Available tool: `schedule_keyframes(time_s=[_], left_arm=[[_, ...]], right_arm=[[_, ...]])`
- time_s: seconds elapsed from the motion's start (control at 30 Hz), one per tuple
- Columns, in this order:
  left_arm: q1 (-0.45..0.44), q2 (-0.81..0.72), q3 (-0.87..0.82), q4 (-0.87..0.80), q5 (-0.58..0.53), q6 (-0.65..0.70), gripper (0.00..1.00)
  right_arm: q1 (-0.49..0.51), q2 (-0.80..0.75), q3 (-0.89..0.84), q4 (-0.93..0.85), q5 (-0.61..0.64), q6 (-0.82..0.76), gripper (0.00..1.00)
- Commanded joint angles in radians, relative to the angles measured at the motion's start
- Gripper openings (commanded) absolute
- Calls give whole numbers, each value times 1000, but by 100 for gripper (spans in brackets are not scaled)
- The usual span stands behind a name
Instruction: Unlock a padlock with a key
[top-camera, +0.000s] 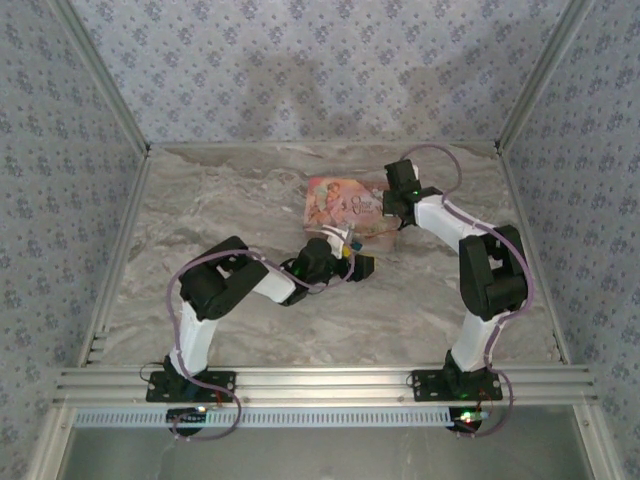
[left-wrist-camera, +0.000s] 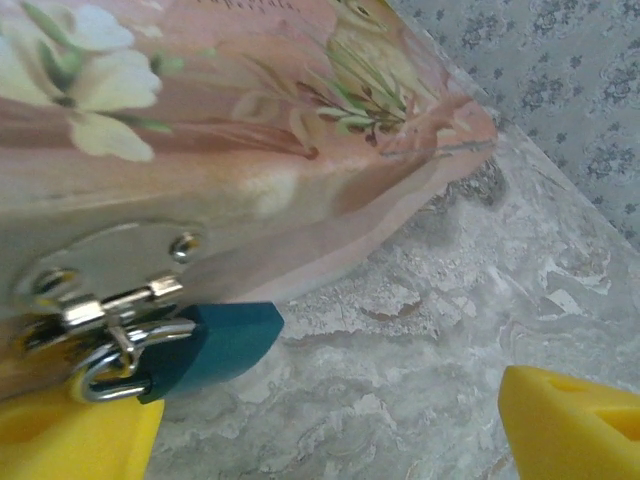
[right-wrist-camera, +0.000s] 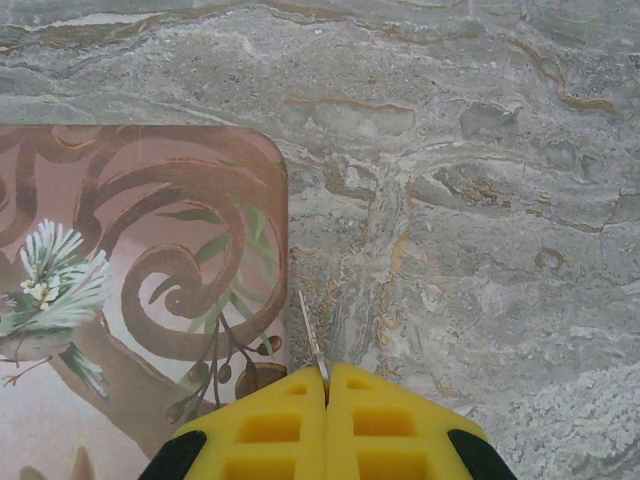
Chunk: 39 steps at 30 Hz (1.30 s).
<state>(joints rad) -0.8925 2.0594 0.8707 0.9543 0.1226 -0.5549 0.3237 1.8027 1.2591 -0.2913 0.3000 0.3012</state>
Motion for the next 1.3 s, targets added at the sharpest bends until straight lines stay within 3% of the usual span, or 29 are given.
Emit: schedule_keyframes(time_s=[0.0, 0.33, 0.63, 1.03, 1.27], left_arm=[[-4, 7, 6, 121, 56, -28, 87], [50, -1, -132, 394, 43, -157, 88], [83, -52, -227, 396, 14, -186, 88], [74, -33, -114, 226, 83, -151, 86], [73, -33, -156, 315, 123, -153, 81]], right_arm=[[37, 1, -30, -27, -71, 24, 0], [37, -21, -54, -13, -73, 26, 0], [38, -27, -58, -3, -77, 35, 0], [54, -26, -54, 4, -80, 36, 0], [57, -23, -58, 8, -78, 38, 0]])
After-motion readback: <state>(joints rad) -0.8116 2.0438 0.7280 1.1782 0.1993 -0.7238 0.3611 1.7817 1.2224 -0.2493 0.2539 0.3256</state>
